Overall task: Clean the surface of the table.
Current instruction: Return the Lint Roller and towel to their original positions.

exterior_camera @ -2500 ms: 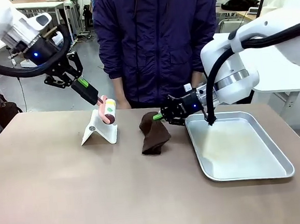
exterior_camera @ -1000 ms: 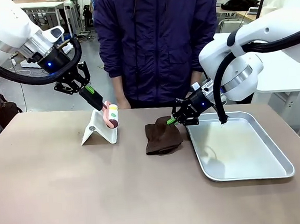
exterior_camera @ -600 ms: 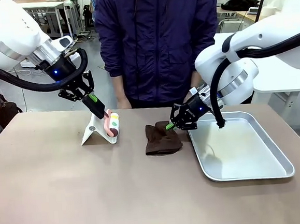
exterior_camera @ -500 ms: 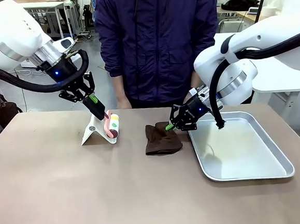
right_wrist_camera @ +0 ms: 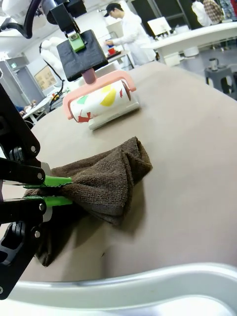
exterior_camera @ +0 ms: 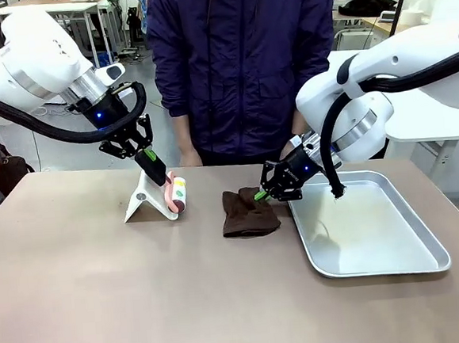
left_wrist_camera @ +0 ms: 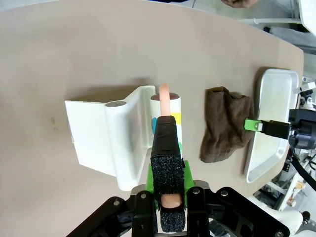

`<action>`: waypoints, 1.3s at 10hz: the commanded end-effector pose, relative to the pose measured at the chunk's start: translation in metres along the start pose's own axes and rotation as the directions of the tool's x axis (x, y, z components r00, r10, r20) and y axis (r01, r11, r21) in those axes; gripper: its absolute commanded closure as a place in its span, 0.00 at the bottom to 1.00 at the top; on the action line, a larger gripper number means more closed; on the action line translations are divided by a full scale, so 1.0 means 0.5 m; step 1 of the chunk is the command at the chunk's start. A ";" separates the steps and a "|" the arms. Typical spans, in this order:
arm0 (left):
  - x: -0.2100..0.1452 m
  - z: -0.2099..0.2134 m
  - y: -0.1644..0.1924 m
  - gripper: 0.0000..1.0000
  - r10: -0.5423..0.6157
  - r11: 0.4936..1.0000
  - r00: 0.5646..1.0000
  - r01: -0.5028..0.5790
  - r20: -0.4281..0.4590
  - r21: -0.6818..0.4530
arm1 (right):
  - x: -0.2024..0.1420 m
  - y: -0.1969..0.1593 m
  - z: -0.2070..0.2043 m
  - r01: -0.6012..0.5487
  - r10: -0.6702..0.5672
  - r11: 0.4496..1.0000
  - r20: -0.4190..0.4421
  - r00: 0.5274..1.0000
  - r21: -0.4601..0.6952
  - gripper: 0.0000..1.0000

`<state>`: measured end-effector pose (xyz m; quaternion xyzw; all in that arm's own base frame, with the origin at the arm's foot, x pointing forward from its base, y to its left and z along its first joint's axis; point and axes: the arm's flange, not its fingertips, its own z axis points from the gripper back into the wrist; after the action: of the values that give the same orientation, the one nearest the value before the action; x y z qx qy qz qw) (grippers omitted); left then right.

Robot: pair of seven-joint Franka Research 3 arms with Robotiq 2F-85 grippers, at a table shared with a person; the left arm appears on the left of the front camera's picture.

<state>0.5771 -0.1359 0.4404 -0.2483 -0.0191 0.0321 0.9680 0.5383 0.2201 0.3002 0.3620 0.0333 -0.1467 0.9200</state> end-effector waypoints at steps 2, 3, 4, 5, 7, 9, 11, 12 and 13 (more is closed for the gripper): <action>0.008 0.007 -0.011 0.78 0.032 0.999 0.999 -0.033 0.023 0.041 | -0.003 0.004 0.003 -0.009 0.009 1.000 -0.006 1.000 0.016 0.92; 0.009 0.007 -0.012 0.78 0.031 0.998 0.999 -0.033 0.038 0.045 | -0.003 0.004 0.003 -0.009 0.009 1.000 -0.006 1.000 0.016 0.92; 0.009 0.003 -0.011 0.78 0.028 0.998 0.999 -0.030 0.045 0.051 | -0.003 0.004 0.003 -0.009 0.009 1.000 -0.006 1.000 0.016 0.92; 0.010 -0.001 -0.011 0.78 0.022 0.998 0.999 -0.024 0.045 0.052 | -0.003 0.004 0.003 -0.009 0.009 1.000 -0.006 1.000 0.016 0.92; 0.009 -0.006 -0.008 0.78 0.024 0.998 0.998 -0.027 0.052 0.061 | -0.003 0.004 0.003 -0.009 0.009 1.000 -0.006 1.000 0.016 0.92; 0.008 -0.013 -0.005 0.78 0.027 0.997 0.999 -0.031 0.046 0.070 | -0.003 0.004 0.003 -0.009 0.009 1.000 -0.006 1.000 0.016 0.92; 0.008 -0.014 -0.001 0.78 0.030 0.996 0.999 -0.033 0.039 0.085 | -0.003 0.004 0.003 -0.009 0.009 1.000 -0.006 1.000 0.016 0.92; 0.008 -0.013 0.001 0.78 0.033 0.995 0.999 -0.036 0.039 0.096 | -0.003 0.004 0.003 -0.009 0.009 1.000 -0.006 1.000 0.016 0.92; 0.009 -0.015 0.004 0.78 0.041 0.994 0.998 -0.045 0.036 0.102 | -0.003 0.004 0.003 -0.009 0.009 1.000 -0.006 1.000 0.016 0.92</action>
<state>0.5818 -0.1382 0.4357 -0.2228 -0.0302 0.0428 0.9734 0.5381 0.2202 0.3002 0.3622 0.0339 -0.1464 0.9199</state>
